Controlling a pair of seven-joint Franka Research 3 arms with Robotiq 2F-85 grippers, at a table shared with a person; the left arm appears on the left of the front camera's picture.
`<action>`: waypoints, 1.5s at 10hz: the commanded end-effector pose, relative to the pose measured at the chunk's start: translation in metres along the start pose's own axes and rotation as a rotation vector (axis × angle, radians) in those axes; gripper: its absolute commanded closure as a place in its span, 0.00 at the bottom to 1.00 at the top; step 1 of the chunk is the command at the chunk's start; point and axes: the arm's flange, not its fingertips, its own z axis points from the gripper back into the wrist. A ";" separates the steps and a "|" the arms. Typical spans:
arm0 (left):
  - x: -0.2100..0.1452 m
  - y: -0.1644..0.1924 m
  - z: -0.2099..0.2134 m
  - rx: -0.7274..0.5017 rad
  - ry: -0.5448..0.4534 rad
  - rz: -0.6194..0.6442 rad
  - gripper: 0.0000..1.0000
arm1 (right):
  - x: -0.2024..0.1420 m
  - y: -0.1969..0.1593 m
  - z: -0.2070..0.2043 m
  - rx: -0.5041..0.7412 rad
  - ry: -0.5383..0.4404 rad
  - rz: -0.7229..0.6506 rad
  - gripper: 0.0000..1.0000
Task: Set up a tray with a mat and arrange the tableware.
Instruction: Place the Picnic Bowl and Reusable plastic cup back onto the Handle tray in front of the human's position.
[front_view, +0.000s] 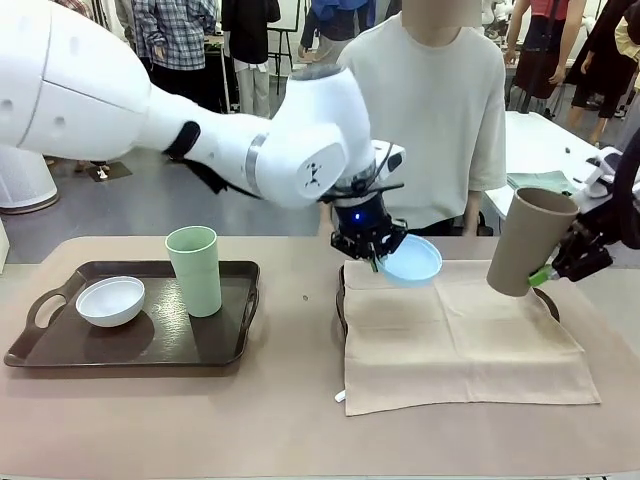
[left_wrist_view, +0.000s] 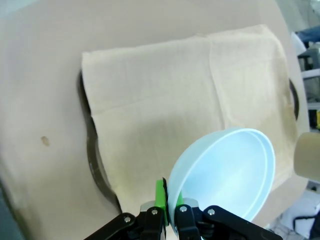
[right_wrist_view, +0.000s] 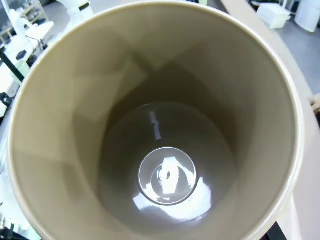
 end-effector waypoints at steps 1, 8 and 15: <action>-0.010 0.012 -0.020 -0.024 0.050 -0.016 0.95 | -0.011 -0.006 -0.008 0.007 0.036 0.017 0.22; -0.012 0.009 -0.048 0.016 0.066 -0.009 0.95 | -0.029 -0.012 -0.018 -0.007 0.027 -0.002 0.22; 0.001 0.011 -0.070 -0.003 -0.026 0.024 0.95 | -0.052 -0.029 -0.034 -0.061 0.045 0.026 0.22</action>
